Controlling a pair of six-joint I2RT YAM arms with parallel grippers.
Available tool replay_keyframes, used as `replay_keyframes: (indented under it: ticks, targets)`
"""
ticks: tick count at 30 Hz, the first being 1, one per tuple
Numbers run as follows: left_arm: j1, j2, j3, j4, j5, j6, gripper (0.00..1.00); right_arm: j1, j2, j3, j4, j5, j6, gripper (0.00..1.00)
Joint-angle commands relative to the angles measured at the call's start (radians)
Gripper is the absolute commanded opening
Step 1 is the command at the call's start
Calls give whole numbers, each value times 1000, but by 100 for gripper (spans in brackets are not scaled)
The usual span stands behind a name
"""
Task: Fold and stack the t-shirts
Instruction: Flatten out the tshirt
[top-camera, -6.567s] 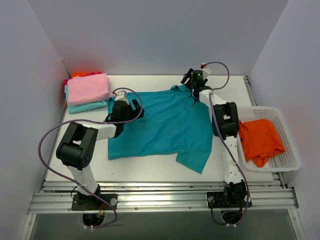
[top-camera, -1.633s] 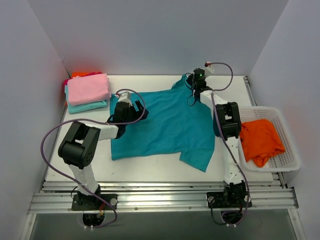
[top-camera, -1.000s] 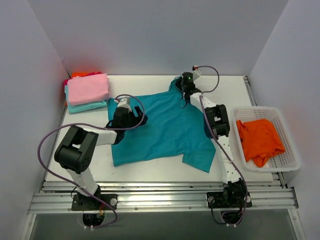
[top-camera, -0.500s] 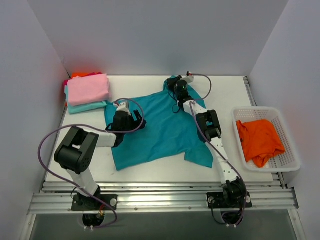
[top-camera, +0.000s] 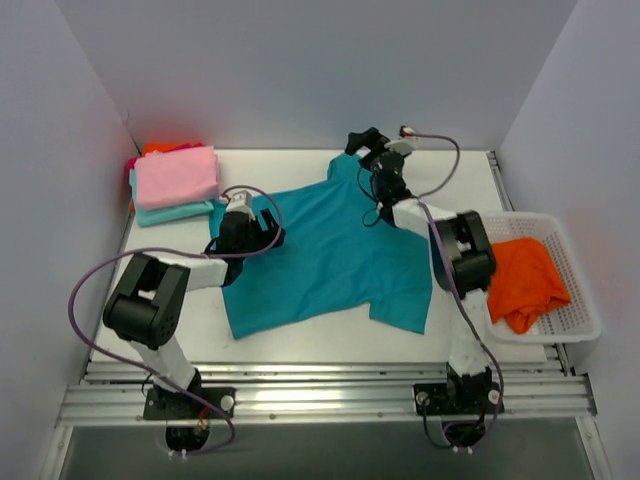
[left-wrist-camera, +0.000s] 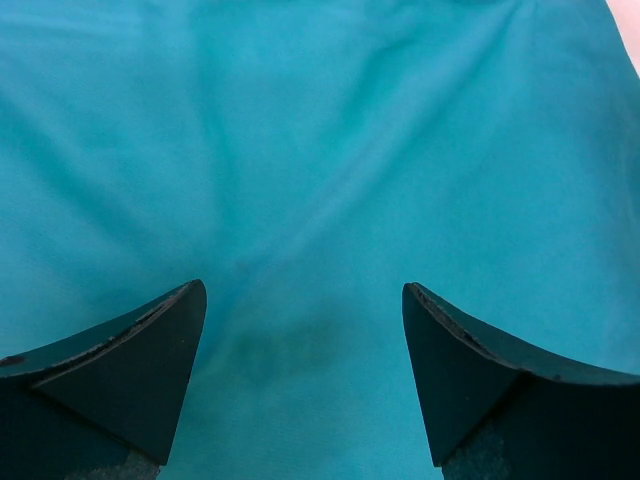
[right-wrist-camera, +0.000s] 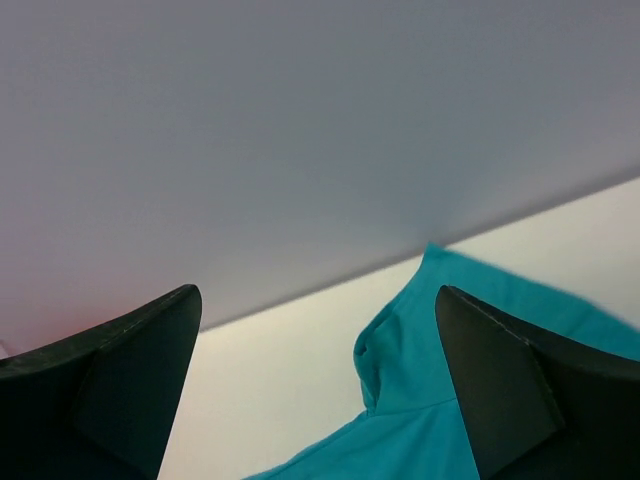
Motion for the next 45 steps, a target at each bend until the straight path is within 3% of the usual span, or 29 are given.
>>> replay_keyframes:
  ticks: [1, 3, 4, 6, 10, 12, 13, 14, 16, 17, 18, 31, 36, 40, 45]
  targets:
    - [47, -74, 56, -39, 12, 26, 88, -20, -377, -180, 113, 241, -151, 100]
    - [59, -118, 45, -56, -9, 29, 88, -7, -530, -266, -108, 442, -189, 100]
    - [59, -135, 38, -76, -34, 31, 88, -2, -566, -283, -271, 486, -174, 100]
    - [58, -182, 18, -93, -63, 13, 88, -2, -645, -346, -381, 525, -177, 100]
    - [55, -238, -88, -95, -158, -66, 88, -5, -709, -502, -515, 420, -130, 100]
    - [59, -221, -94, -91, -171, -70, 88, -28, -689, -597, -480, 320, -102, 98]
    - [61, -209, -82, -117, -169, -69, 88, -42, -667, -614, -418, 169, -100, 90]
    - [62, -195, -53, -130, -169, -67, 88, -51, -638, -616, -405, 110, -99, 62]
    - [64, -163, -33, -141, -163, -66, 87, -62, -537, -555, -435, 51, -90, 36]
    - [64, -154, -18, -139, -160, -66, 86, -62, -503, -526, -452, 28, -90, 9]
    - [64, -137, -12, -141, -157, -66, 86, -62, -445, -499, -465, 25, -87, 0]
    - [98, -14, 68, -128, -114, -40, 82, -97, -130, -318, -471, -29, -54, 0]
    - [134, 55, 105, -139, -86, -40, 77, -132, -149, -427, -462, -12, -10, 0]
    - [147, 107, 154, -170, -62, -47, 63, -140, -201, -508, -460, -27, 35, 0]
    - [147, 159, 219, -182, -40, -60, 61, -140, -297, -574, -552, 45, 82, 0]
